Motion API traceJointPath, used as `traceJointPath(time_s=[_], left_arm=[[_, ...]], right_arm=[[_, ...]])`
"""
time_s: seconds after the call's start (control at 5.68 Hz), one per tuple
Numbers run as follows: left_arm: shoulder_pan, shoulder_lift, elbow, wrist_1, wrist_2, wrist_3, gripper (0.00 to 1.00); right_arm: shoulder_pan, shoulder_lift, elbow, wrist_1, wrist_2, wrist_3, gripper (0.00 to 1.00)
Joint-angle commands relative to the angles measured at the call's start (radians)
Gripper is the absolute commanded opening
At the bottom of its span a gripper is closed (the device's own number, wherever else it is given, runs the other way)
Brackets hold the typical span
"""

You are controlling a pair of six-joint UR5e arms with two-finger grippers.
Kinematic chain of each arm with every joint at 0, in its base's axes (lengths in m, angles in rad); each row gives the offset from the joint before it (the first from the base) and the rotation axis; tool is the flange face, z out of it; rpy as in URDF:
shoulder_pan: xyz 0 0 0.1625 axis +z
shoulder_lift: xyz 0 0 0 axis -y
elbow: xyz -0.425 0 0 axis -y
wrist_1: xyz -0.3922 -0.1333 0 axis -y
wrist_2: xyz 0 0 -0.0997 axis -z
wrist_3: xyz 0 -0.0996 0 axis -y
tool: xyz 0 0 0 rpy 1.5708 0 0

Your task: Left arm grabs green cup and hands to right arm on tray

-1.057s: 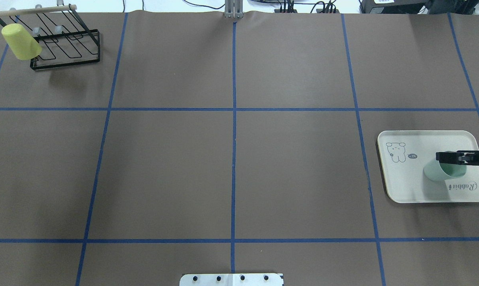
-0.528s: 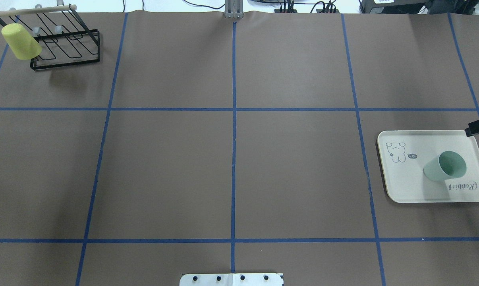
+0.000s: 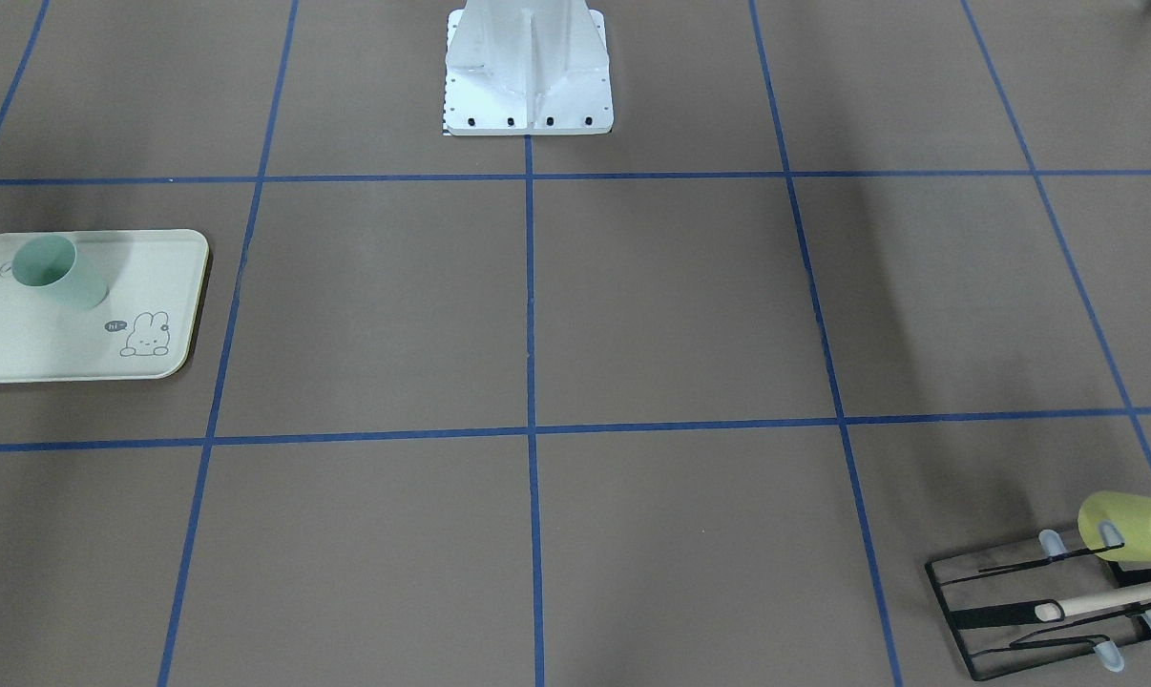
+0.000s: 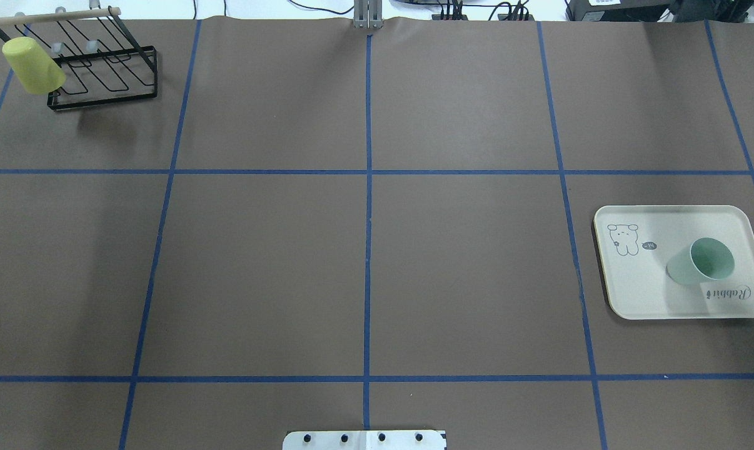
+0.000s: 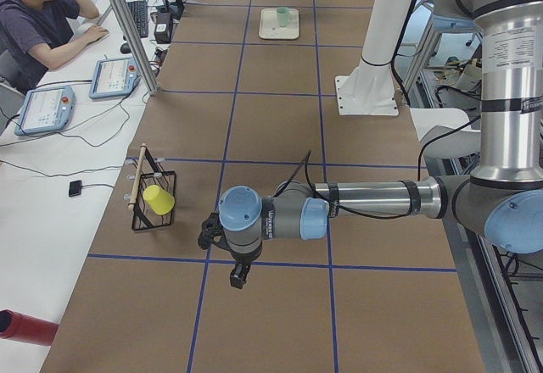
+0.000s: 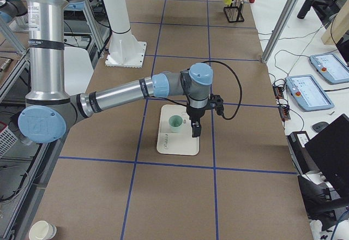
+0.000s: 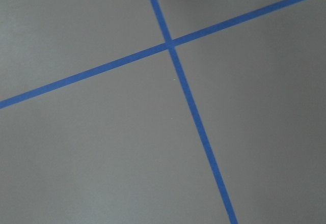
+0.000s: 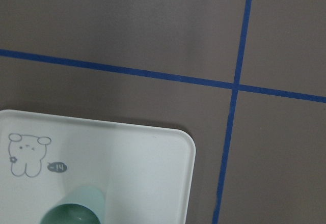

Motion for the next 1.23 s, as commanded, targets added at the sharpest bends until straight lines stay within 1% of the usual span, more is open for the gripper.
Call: traceJointPath(time_s=[0.0, 0.18, 0.35, 0.53, 0.7, 0.88, 1.06], left_arm=[[-0.023, -0.005, -0.053, 0.015, 0.008, -0.130, 1.00], [-0.001, -0.008, -0.073, 0.040, 0.011, -0.134, 1.00], [0.013, -0.005, -0.081, 0.048, 0.008, -0.175, 1.00], [0.012, 0.001, -0.078, 0.040, -0.004, -0.169, 1.00], [0.012, -0.003, -0.072, 0.034, 0.005, -0.178, 1.00], [0.010, 0.001, -0.102, 0.035, 0.004, -0.178, 1.00], [0.010, 0.003, -0.107, 0.035, -0.001, -0.170, 1.00]], right_arm=[[0.031, -0.116, -0.044, 0.179, 0.010, -0.038, 0.99], [0.032, -0.147, -0.080, 0.282, 0.010, -0.006, 0.99], [0.032, -0.172, -0.101, 0.352, 0.010, 0.015, 0.99], [0.032, -0.167, -0.098, 0.363, 0.012, 0.022, 0.99], [0.051, -0.170, -0.096, 0.362, 0.012, 0.022, 1.00], [0.051, -0.172, -0.096, 0.362, 0.012, 0.063, 1.00], [0.051, -0.174, -0.092, 0.363, 0.013, 0.110, 1.00]])
